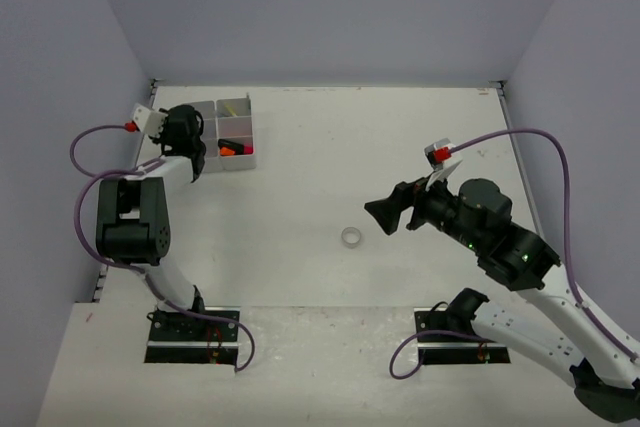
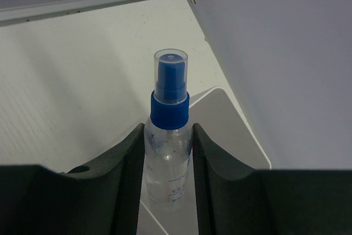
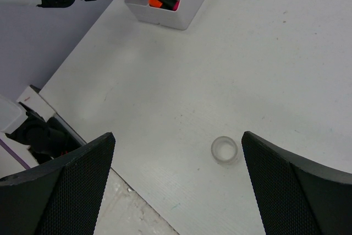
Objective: Sort the stationery into containers
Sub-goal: Place the stationery in the storage box, then pick up the stationery from the center of the board.
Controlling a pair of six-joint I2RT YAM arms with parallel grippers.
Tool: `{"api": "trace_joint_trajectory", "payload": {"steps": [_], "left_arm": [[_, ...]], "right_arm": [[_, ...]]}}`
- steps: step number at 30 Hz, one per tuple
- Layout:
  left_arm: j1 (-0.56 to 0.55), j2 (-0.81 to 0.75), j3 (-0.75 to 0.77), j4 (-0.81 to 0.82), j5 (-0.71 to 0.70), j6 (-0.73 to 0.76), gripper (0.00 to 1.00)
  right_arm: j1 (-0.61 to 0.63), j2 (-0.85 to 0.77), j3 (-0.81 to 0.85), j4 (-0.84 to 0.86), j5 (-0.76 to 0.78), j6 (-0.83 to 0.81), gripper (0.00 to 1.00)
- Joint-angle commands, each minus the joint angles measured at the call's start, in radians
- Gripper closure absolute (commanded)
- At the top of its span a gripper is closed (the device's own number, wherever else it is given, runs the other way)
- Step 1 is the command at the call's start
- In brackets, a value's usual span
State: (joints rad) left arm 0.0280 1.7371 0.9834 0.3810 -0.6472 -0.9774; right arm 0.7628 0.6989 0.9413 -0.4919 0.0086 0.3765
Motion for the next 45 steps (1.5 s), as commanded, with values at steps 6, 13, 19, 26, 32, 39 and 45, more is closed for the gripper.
{"api": "trace_joint_trajectory", "payload": {"steps": [6,13,19,26,32,39,45], "left_arm": [[0.01,-0.04,0.044,-0.001,0.071,-0.01,0.42],[0.009,-0.204,0.045,-0.102,0.147,-0.042,0.19],[0.009,-0.413,0.094,-0.38,0.236,-0.05,0.0],[0.007,-0.776,-0.056,-0.551,0.545,0.076,0.0],[-0.018,-0.893,-0.181,-0.627,0.689,0.176,0.0],[-0.072,-0.956,-0.268,-0.68,0.746,0.253,0.0],[-0.333,-0.926,-0.425,-0.523,0.806,0.195,0.0]], "right_arm": [[-0.009,0.11,0.026,0.0,0.015,0.005,0.01],[-0.028,0.415,0.01,-0.024,0.051,0.096,0.12],[-0.045,0.635,-0.009,-0.024,0.057,0.162,0.4],[-0.045,0.813,0.011,-0.008,0.093,0.209,0.51],[-0.043,0.928,0.034,-0.008,0.105,0.229,0.6],[-0.029,0.989,0.021,0.016,0.104,0.256,0.89],[0.032,0.928,0.063,-0.01,0.165,0.296,1.0]]}}
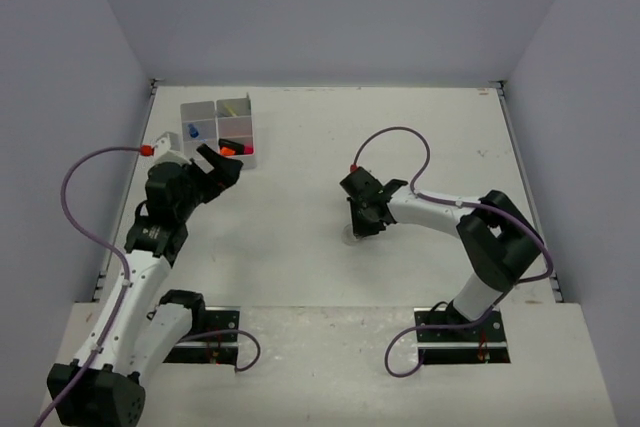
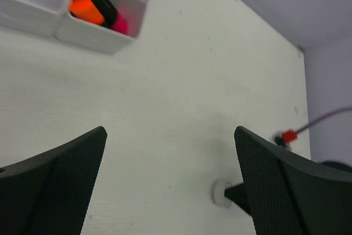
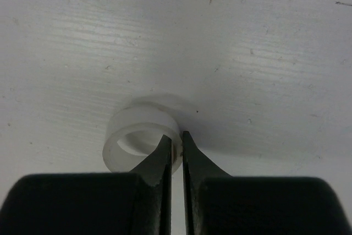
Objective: Sort the stationery into containers
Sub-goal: Pick up the stationery from the center of the board.
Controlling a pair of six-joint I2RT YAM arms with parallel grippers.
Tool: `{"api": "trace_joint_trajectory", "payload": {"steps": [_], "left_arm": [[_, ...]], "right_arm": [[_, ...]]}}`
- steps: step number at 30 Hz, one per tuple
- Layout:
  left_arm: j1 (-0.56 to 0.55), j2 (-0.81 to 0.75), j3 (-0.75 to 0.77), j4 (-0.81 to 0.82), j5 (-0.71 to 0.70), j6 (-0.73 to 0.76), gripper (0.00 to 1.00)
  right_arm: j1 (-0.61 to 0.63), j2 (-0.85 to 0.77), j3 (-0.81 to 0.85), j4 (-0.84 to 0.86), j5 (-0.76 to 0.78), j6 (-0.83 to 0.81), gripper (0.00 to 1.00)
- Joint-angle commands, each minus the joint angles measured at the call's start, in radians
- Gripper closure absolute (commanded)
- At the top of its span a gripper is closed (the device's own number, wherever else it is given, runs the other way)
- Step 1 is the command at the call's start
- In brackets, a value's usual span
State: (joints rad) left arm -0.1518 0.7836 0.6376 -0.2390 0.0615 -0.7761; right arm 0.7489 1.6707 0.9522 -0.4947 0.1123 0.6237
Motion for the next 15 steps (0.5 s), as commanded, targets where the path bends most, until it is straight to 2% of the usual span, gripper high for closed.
{"api": "trace_joint_trajectory", "payload": {"steps": [1,3,6,12,15], "left_arm": [[-0.22,0.067,-0.103,0.159,0.119,-0.019,0.0],[-0.376,0.158,-0.147,0.36,0.186,-0.034,0.01],[-0.479,0.263,-0.161,0.538,0.248,-0.048,0.09],[-0.523,0.332,-0.159,0.679,0.264,-0.067,0.22],[-0.526,0.366,-0.129,0.673,0.262,-0.066,0.38]], "right_arm": [[0.063,-0.071,0.069,-0.02,0.073,0.058,1.0],[0.086,-0.103,0.119,-0.048,0.114,0.077,1.0],[0.118,-0.162,0.151,-0.048,0.154,0.108,1.0],[0.16,-0.236,0.165,-0.024,0.182,0.135,1.0],[0.174,-0.256,0.165,-0.013,0.184,0.14,1.0]]}}
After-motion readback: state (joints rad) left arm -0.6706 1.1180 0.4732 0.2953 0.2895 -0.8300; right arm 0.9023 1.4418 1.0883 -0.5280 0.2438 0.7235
